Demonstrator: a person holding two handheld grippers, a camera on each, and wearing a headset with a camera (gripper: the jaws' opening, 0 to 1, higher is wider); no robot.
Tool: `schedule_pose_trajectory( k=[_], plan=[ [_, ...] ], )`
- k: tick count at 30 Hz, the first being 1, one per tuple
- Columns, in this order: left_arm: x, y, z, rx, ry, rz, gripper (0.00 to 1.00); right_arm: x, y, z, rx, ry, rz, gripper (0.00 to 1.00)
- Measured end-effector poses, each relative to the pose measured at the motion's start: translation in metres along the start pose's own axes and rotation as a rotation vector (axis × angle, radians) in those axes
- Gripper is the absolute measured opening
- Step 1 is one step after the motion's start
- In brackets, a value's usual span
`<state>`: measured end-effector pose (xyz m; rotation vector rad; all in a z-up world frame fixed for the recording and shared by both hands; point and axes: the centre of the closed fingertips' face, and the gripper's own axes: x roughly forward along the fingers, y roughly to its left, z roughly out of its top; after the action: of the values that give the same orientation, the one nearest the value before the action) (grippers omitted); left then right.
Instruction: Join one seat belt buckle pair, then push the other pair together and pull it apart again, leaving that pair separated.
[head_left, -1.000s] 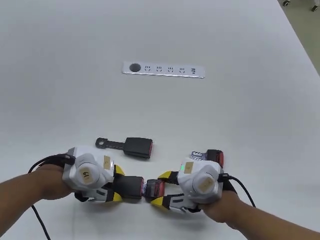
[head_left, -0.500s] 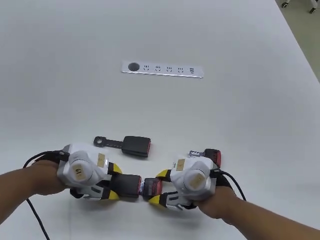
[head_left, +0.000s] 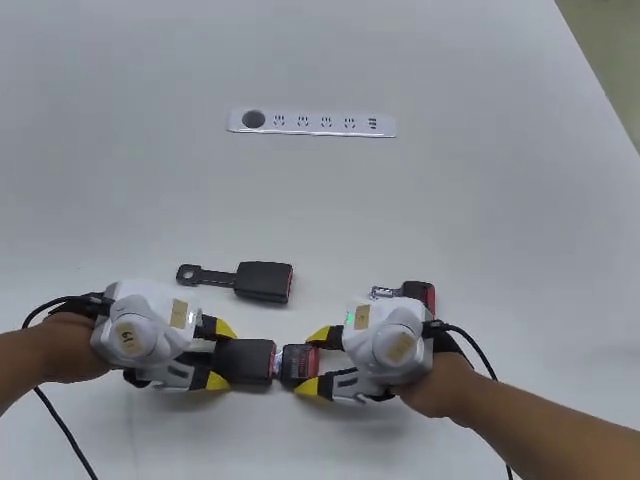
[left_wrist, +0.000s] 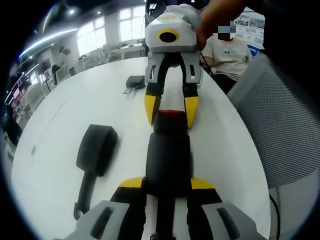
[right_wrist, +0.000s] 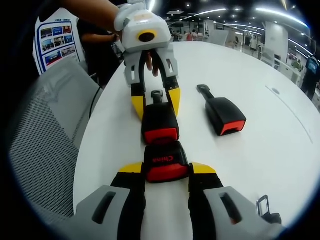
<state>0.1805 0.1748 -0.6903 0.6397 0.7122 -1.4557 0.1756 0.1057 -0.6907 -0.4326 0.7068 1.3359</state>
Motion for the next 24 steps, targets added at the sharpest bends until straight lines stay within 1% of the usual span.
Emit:
schedule_pose_trajectory(
  k=[1, 3, 7, 11, 14, 18, 22, 24],
  plan=[
    [0.0004, 0.0, 0.0005, 0.009, -0.004, -0.001, 0.31, -0.0006, -0.0001, -0.0003, 0.004, -0.01, 0.0, 0.31],
    [0.0002, -0.0003, 0.0005, 0.001, -0.006, -0.002, 0.31, -0.0013, 0.0003, -0.0002, -0.001, -0.021, -0.003, 0.31],
    [0.0004, 0.0001, -0.0008, 0.008, -0.008, -0.005, 0.31, -0.0026, 0.0001, -0.0003, 0.001, -0.049, -0.009, 0.31],
    [-0.0001, -0.0017, 0.0023, 0.01, -0.014, -0.013, 0.31, -0.0048, 0.0005, 0.0006, -0.001, -0.068, -0.005, 0.31],
    [-0.0001, -0.0025, 0.0039, 0.013, -0.024, -0.019, 0.31, -0.0068, 0.001, 0.0014, 0.01, -0.096, -0.001, 0.31],
    [0.0002, -0.003, 0.0036, 0.016, -0.028, -0.021, 0.31, -0.0095, 0.0029, 0.0031, 0.012, -0.111, 0.003, 0.31],
    [0.0001, -0.0037, 0.0043, 0.013, -0.036, -0.027, 0.31, -0.0092, 0.0012, -0.0007, 0.015, -0.125, -0.001, 0.31],
    [0.0002, -0.0036, 0.0037, 0.009, -0.039, -0.028, 0.31, -0.0099, 0.0017, 0.0001, 0.02, -0.136, 0.0, 0.31]
  ],
)
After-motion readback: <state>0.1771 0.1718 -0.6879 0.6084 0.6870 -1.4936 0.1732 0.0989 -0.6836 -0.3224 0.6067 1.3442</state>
